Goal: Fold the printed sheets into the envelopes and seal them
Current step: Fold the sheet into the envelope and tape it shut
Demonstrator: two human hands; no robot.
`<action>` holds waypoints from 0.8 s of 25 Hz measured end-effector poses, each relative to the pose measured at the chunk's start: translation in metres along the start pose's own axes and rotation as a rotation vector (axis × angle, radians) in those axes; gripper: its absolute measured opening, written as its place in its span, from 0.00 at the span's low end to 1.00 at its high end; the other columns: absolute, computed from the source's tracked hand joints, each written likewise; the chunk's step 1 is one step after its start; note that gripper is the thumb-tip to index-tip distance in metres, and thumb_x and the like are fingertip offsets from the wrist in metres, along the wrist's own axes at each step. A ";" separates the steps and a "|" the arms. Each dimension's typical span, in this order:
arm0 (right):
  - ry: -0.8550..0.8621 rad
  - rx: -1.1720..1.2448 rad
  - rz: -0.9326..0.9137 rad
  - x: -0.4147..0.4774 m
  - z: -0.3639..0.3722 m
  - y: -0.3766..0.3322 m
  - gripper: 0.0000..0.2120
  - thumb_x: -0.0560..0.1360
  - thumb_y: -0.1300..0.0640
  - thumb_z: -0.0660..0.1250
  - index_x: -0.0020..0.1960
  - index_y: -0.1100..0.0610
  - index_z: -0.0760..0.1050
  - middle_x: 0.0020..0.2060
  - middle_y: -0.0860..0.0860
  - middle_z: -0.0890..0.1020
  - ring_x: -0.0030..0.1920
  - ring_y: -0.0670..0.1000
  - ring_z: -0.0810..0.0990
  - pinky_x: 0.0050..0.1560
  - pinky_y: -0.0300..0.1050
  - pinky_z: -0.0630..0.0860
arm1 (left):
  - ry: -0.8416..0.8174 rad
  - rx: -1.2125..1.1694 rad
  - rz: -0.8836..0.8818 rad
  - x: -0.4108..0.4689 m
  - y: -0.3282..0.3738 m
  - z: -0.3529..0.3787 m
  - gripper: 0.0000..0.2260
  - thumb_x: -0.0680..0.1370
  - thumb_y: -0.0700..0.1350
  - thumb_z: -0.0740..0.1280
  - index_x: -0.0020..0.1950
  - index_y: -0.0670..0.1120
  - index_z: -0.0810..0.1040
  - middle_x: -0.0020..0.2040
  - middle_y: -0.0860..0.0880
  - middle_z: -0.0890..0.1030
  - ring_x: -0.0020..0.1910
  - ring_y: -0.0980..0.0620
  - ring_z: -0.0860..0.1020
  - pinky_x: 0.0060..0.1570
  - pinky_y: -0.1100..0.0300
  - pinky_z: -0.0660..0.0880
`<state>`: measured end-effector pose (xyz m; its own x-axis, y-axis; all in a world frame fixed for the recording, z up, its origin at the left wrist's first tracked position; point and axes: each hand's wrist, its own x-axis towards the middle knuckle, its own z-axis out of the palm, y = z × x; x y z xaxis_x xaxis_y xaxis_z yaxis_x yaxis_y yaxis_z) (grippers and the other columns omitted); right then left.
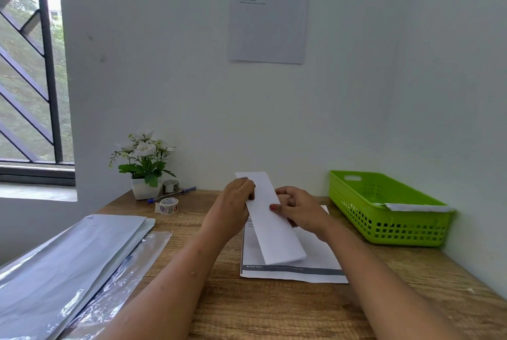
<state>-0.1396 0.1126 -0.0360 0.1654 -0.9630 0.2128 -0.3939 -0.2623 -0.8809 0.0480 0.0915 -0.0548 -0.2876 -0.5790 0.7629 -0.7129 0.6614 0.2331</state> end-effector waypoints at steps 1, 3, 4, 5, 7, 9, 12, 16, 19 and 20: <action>0.011 0.025 0.000 0.000 0.000 -0.001 0.18 0.75 0.56 0.70 0.63 0.54 0.72 0.51 0.57 0.83 0.50 0.53 0.83 0.42 0.44 0.80 | 0.015 -0.002 -0.026 0.000 0.000 0.001 0.08 0.73 0.29 0.60 0.43 0.42 0.72 0.52 0.45 0.76 0.53 0.44 0.75 0.46 0.58 0.72; 0.031 0.064 0.011 0.001 0.001 -0.003 0.19 0.75 0.58 0.69 0.65 0.54 0.71 0.52 0.56 0.83 0.50 0.53 0.83 0.44 0.45 0.81 | 0.050 -0.050 -0.174 0.002 -0.002 0.004 0.08 0.75 0.31 0.60 0.46 0.41 0.75 0.61 0.46 0.73 0.61 0.47 0.71 0.51 0.62 0.67; 0.036 0.078 0.019 0.001 0.002 -0.004 0.20 0.76 0.58 0.69 0.66 0.55 0.71 0.52 0.56 0.82 0.51 0.53 0.83 0.45 0.45 0.81 | 0.065 -0.112 -0.297 0.004 -0.004 0.005 0.09 0.76 0.32 0.59 0.47 0.41 0.76 0.63 0.46 0.72 0.63 0.47 0.70 0.54 0.62 0.67; 0.032 0.090 0.027 0.000 0.005 -0.006 0.20 0.76 0.58 0.69 0.66 0.56 0.70 0.53 0.55 0.82 0.51 0.52 0.83 0.46 0.45 0.81 | 0.080 -0.203 -0.431 0.005 -0.006 0.004 0.10 0.76 0.32 0.58 0.46 0.43 0.77 0.63 0.45 0.72 0.63 0.46 0.71 0.57 0.60 0.69; -0.020 0.095 0.047 -0.002 0.011 -0.011 0.19 0.76 0.59 0.68 0.66 0.57 0.71 0.51 0.52 0.82 0.48 0.49 0.82 0.43 0.40 0.81 | 0.080 -0.453 -0.693 0.007 -0.012 0.002 0.09 0.78 0.37 0.59 0.46 0.46 0.77 0.59 0.43 0.75 0.55 0.46 0.75 0.51 0.53 0.76; -0.114 0.089 0.058 -0.004 0.019 -0.015 0.17 0.77 0.60 0.66 0.66 0.57 0.73 0.48 0.53 0.83 0.44 0.47 0.83 0.40 0.38 0.80 | -0.006 -0.525 -0.843 0.005 -0.017 -0.003 0.03 0.78 0.42 0.64 0.50 0.48 0.77 0.58 0.44 0.76 0.51 0.47 0.75 0.48 0.53 0.76; -0.174 0.023 0.049 -0.005 0.023 -0.013 0.11 0.79 0.60 0.63 0.60 0.57 0.77 0.42 0.54 0.83 0.36 0.47 0.82 0.42 0.41 0.81 | 0.000 -0.427 -0.865 0.000 -0.024 -0.010 0.07 0.77 0.40 0.67 0.54 0.48 0.77 0.60 0.46 0.75 0.52 0.50 0.74 0.44 0.61 0.71; -0.224 -0.122 0.076 -0.006 0.022 -0.009 0.10 0.79 0.59 0.63 0.60 0.56 0.77 0.44 0.52 0.83 0.37 0.47 0.81 0.40 0.39 0.78 | -0.091 -0.151 -0.749 -0.004 -0.039 -0.020 0.13 0.75 0.31 0.60 0.50 0.47 0.79 0.57 0.45 0.79 0.50 0.51 0.74 0.44 0.64 0.69; -0.280 -0.244 0.107 -0.007 0.025 -0.010 0.12 0.79 0.60 0.63 0.61 0.56 0.76 0.45 0.52 0.83 0.39 0.47 0.80 0.37 0.35 0.75 | -0.220 -0.032 -0.712 -0.009 -0.048 -0.020 0.17 0.73 0.29 0.58 0.49 0.48 0.79 0.58 0.45 0.79 0.55 0.47 0.76 0.52 0.60 0.73; -0.283 -0.288 0.104 -0.007 0.027 -0.009 0.13 0.79 0.60 0.63 0.62 0.56 0.76 0.45 0.52 0.83 0.38 0.46 0.79 0.37 0.35 0.75 | -0.264 0.001 -0.698 -0.010 -0.050 -0.019 0.18 0.74 0.29 0.58 0.51 0.48 0.79 0.58 0.46 0.79 0.56 0.47 0.76 0.53 0.60 0.71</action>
<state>-0.1130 0.1232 -0.0406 0.3375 -0.9408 -0.0314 -0.6516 -0.2094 -0.7290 0.0984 0.0733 -0.0625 0.0877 -0.9596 0.2674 -0.7865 0.0980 0.6097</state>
